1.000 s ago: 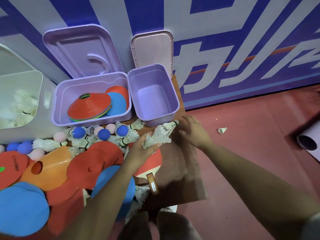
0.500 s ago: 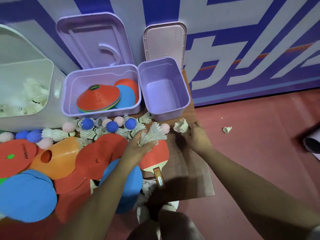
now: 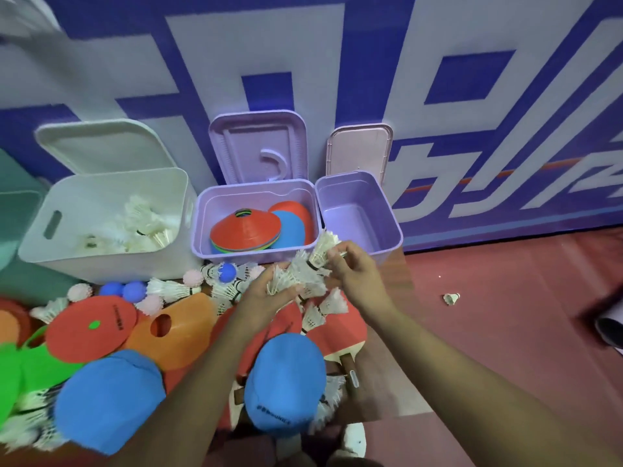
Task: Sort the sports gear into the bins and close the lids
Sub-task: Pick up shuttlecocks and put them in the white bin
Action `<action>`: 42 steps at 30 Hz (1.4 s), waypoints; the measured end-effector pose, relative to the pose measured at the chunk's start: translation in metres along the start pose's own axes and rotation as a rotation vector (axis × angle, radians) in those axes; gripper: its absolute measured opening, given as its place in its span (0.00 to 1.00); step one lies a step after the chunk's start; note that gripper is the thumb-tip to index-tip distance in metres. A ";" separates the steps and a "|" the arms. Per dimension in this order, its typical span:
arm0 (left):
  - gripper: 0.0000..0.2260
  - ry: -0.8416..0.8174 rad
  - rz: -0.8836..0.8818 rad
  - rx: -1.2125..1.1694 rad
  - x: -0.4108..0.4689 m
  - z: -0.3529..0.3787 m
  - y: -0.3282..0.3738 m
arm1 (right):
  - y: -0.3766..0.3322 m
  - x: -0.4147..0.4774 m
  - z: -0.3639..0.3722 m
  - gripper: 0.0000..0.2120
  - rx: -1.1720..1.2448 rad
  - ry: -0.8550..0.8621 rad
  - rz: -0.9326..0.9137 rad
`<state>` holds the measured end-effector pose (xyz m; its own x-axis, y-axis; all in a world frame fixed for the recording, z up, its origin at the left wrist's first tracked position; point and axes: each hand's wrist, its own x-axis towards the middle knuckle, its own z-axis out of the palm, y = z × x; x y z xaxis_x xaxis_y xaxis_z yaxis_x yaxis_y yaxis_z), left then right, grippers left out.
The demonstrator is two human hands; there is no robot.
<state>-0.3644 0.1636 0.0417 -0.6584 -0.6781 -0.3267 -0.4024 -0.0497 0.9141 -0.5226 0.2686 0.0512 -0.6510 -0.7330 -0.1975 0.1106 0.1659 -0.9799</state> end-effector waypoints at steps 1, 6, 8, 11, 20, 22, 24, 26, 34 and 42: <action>0.16 0.026 0.017 0.008 0.004 -0.014 0.005 | -0.004 0.001 0.012 0.09 -0.028 -0.033 0.022; 0.18 0.057 0.122 0.186 0.030 -0.076 0.014 | -0.021 0.025 0.061 0.10 -0.129 -0.133 0.036; 0.19 0.057 0.186 0.272 0.043 -0.096 0.022 | -0.029 0.039 0.082 0.09 -0.120 -0.141 0.056; 0.20 0.020 0.270 0.318 0.065 -0.115 0.032 | -0.042 0.062 0.105 0.07 -0.105 -0.079 0.079; 0.19 0.131 0.254 0.433 0.098 -0.179 0.008 | -0.039 0.104 0.169 0.20 -0.231 -0.196 -0.009; 0.20 0.166 0.259 0.476 0.098 -0.210 0.010 | -0.046 0.110 0.196 0.11 -0.201 -0.185 -0.050; 0.22 0.210 0.238 0.538 0.098 -0.240 0.011 | -0.055 0.116 0.226 0.10 -0.205 -0.184 -0.078; 0.26 0.229 0.191 0.588 0.096 -0.264 0.006 | -0.060 0.122 0.255 0.18 -0.182 -0.218 -0.099; 0.31 0.215 0.082 0.729 0.095 -0.319 -0.047 | -0.036 0.136 0.325 0.25 -0.838 -0.380 -0.390; 0.16 0.473 0.239 0.494 0.053 -0.283 -0.052 | -0.031 0.104 0.270 0.16 -0.569 -0.257 -0.322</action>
<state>-0.1980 -0.0775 0.0451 -0.4633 -0.8794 0.1096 -0.5962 0.4008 0.6956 -0.3908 0.0087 0.0540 -0.3795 -0.9247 0.0315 -0.5139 0.1823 -0.8382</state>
